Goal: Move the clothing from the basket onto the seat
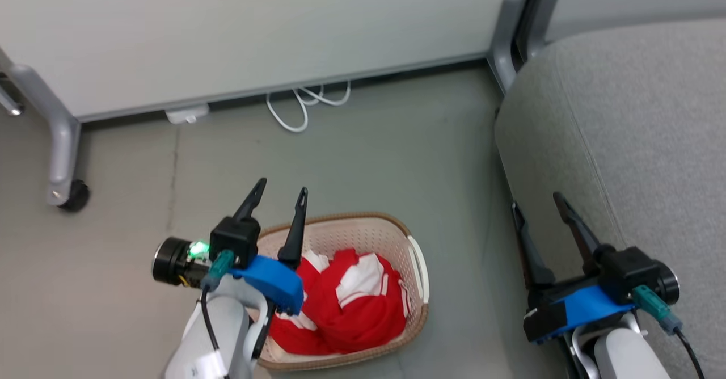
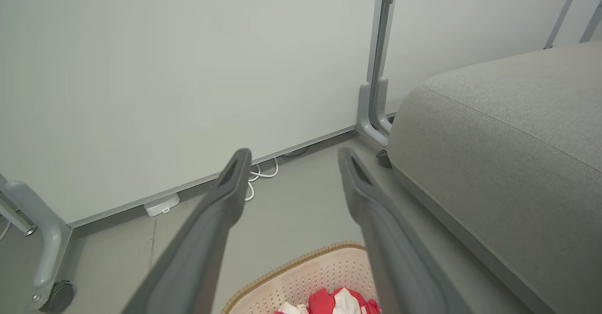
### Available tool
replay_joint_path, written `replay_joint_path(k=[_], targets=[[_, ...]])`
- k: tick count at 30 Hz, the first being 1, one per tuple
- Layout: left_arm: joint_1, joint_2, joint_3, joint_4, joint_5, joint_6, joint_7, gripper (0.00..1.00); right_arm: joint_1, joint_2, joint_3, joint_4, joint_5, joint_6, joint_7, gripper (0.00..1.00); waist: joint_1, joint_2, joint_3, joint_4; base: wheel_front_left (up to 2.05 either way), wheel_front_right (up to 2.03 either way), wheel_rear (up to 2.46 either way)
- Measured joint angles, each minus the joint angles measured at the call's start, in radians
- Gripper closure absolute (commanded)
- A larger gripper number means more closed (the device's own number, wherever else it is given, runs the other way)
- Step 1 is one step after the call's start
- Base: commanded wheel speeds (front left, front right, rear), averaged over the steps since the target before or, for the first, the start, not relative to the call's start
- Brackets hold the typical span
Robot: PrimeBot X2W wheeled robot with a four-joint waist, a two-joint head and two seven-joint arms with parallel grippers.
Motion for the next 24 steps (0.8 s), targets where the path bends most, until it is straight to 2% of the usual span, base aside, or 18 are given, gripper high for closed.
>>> replay_joint_path(k=[14, 24], targets=[[-0.321, 0.024, -0.094, 0.457, 0.021, -0.033, 0.021, 0.0, -0.139, -0.001, 0.008, -0.049, 0.029, 0.0, 0.0, 0.0, 0.0001, 0.0, 0.284, -0.119, 0.0, 0.0, 0.0], [-0.463, 0.029, -0.169, 0.65, -0.004, -0.038, 0.072, 0.0, -0.212, -0.002, 0.021, -0.081, 0.038, 0.0, 0.0, 0.0, 0.0001, 0.0, 0.471, -0.173, 0.0, 0.0, 0.0]])
